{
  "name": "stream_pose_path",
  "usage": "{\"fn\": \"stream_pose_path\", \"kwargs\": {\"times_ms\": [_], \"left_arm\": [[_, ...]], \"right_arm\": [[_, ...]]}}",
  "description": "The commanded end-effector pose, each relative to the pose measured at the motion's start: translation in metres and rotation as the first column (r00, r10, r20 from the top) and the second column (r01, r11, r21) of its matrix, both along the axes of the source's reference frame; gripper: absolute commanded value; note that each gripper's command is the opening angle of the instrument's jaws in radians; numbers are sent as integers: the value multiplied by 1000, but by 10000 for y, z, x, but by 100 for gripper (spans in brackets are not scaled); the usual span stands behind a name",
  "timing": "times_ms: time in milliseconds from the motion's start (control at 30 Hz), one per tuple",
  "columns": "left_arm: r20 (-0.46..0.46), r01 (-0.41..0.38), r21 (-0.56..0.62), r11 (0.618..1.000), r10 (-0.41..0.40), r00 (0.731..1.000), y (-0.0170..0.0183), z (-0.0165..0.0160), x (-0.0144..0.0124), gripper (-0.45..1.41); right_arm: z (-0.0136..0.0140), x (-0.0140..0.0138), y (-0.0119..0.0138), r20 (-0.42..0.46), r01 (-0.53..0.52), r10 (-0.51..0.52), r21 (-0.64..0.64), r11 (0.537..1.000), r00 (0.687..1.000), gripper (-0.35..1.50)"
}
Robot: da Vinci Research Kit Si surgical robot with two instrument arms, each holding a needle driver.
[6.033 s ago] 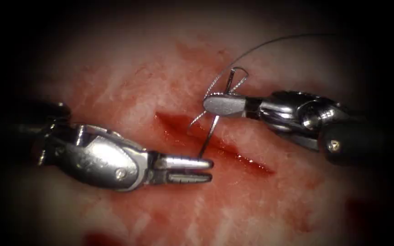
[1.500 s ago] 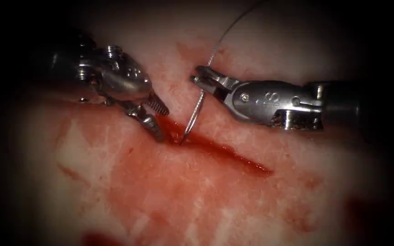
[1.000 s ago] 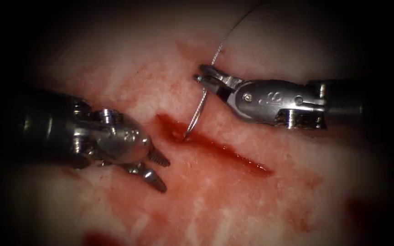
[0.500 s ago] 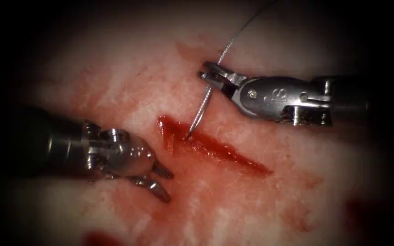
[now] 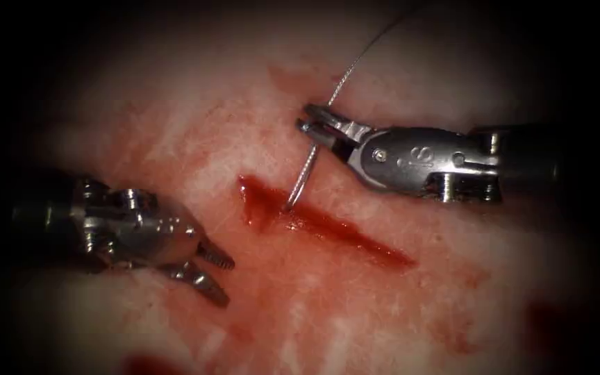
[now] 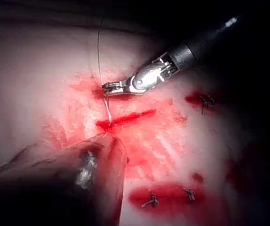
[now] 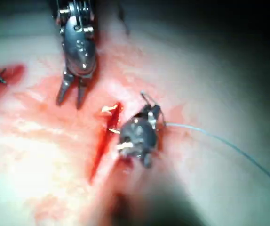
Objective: Wound Closure
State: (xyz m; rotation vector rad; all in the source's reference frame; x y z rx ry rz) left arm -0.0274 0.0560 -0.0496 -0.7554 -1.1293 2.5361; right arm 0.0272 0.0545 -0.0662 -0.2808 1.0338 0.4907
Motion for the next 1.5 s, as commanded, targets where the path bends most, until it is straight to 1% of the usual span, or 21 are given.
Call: {"fn": "stream_pose_path", "kwargs": {"times_ms": [33, 267, 467, 800, 1167, 1400, 1467, 1500], "left_arm": [[0, -1, 4, 1000, 1, 1000, -8, 4, -5, 12], [-1, -1, 1, 1000, 1, 1000, -14, 4, -4, 12], [10, 3, 2, 1000, -3, 1000, -17, 5, 0, 12], [18, 7, 4, 1000, -7, 1000, -16, 5, 0, 11], [21, 8, 5, 1000, -8, 1000, -16, 4, 1, 11], [24, 9, 6, 1000, -9, 1000, -16, 4, 2, 11], [24, 9, 6, 1000, -9, 1000, -16, 4, 2, 11], [24, 9, 6, 1000, -9, 1000, -16, 4, 2, 11]], "right_arm": [[2, 9, -2, -4, 0, 0, 1, 1000, 1000, -35], [-10, 12, 0, -32, 0, 0, 2, 1000, 999, -35], [-8, 18, -2, -66, 6, -3, 42, 999, 998, -35], [-12, 27, -10, -66, 7, -4, 50, 999, 998, -35], [-17, 30, -17, -74, 8, -4, 53, 999, 997, -35], [-20, 32, -23, -93, -13, 22, 97, 995, 995, -35], [-21, 31, -22, -100, -25, 36, 117, 993, 994, -35], [-21, 30, -19, -114, -40, 58, 153, 987, 992, -35]]}}
